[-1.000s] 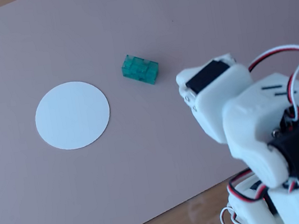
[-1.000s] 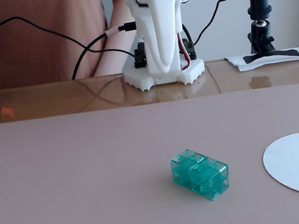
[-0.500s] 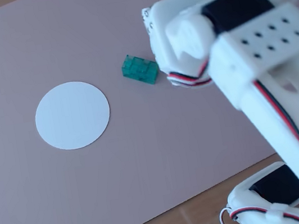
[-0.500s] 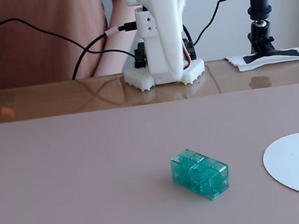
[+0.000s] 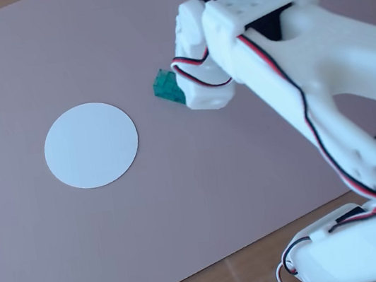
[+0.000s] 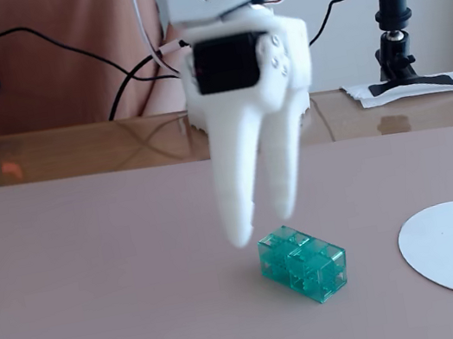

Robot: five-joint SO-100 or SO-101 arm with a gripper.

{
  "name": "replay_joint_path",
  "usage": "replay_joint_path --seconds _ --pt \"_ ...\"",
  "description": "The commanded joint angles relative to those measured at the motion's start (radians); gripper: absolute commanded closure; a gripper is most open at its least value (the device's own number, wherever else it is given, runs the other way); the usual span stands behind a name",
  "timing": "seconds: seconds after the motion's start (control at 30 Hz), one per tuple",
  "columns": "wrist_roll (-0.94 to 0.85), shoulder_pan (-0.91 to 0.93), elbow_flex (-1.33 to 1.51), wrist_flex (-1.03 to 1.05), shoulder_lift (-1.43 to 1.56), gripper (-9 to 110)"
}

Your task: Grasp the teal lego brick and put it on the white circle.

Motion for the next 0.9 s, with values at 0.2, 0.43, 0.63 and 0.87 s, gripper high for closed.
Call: replay_joint_path --seconds 0.2,0.43,0.63,0.87 --pt "0.028 -0.048 -0.155 -0.026 -0.196 71" --pt "-0.041 -0.086 -0.288 0.066 -0.333 100" --pt "-0.069 -0.063 -0.302 0.115 -0.328 102" --pt "-0.095 -0.063 -0.290 0.129 -0.249 102"
